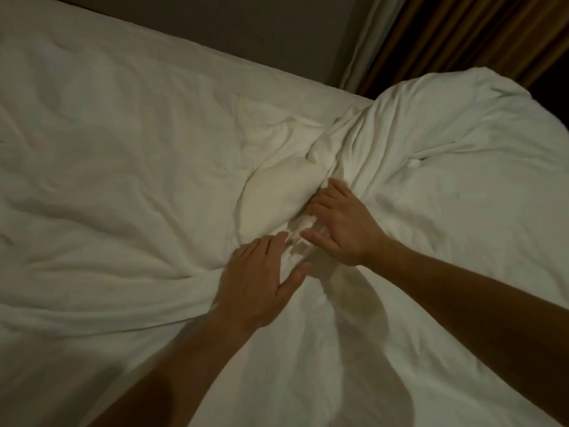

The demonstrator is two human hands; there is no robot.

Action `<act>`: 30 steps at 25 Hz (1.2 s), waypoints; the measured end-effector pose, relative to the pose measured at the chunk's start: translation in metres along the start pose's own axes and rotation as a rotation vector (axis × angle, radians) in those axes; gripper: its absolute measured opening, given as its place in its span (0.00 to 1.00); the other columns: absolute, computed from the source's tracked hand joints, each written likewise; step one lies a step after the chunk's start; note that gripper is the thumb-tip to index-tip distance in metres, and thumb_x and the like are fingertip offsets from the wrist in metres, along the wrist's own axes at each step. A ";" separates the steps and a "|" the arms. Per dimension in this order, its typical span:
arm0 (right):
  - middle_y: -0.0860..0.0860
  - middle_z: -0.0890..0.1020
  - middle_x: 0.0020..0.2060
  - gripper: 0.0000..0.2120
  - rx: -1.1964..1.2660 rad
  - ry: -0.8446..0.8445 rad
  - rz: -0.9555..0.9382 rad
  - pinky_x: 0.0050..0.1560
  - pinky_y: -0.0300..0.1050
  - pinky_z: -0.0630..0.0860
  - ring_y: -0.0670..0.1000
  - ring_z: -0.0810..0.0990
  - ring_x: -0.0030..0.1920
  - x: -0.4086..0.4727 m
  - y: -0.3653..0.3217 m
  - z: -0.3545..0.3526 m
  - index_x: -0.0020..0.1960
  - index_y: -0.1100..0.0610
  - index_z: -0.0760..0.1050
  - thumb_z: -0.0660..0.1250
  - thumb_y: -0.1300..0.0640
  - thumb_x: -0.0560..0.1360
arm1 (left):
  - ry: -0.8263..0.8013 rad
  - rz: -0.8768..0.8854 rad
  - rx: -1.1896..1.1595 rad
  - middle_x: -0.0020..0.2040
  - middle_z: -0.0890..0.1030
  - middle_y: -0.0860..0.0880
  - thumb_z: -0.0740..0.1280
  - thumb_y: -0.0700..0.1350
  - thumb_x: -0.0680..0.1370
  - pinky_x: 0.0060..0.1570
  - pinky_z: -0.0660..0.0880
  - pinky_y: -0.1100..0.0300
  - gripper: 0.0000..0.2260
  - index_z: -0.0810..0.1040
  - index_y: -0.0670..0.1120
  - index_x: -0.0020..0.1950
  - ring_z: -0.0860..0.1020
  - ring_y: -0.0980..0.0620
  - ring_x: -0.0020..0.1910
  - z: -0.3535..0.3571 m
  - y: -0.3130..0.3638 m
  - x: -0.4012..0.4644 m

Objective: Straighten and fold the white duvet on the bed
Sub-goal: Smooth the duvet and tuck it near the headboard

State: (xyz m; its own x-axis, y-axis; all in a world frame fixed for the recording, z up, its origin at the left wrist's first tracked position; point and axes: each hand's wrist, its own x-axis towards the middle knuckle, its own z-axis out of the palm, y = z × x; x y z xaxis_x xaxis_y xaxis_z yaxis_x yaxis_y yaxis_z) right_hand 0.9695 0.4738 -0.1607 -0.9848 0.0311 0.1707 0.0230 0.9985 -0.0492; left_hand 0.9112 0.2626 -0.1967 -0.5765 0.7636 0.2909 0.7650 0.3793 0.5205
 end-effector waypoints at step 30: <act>0.51 0.81 0.38 0.36 -0.056 -0.184 0.351 0.49 0.47 0.62 0.54 0.78 0.41 -0.193 -0.081 -0.001 0.44 0.54 0.80 0.46 0.27 0.78 | -0.104 0.474 0.161 0.28 0.76 0.49 0.45 0.70 0.79 0.24 0.70 0.56 0.31 0.76 0.48 0.39 0.78 0.46 0.25 0.005 -0.016 -0.066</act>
State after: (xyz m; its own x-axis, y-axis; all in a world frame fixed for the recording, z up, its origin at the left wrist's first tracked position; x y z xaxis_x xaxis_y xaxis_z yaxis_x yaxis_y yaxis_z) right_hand 1.1577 0.3873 -0.1886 -0.9299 0.3670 -0.0260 0.3675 0.9298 -0.0188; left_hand 0.9386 0.2090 -0.2283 -0.1296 0.9162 0.3793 0.9748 0.0476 0.2181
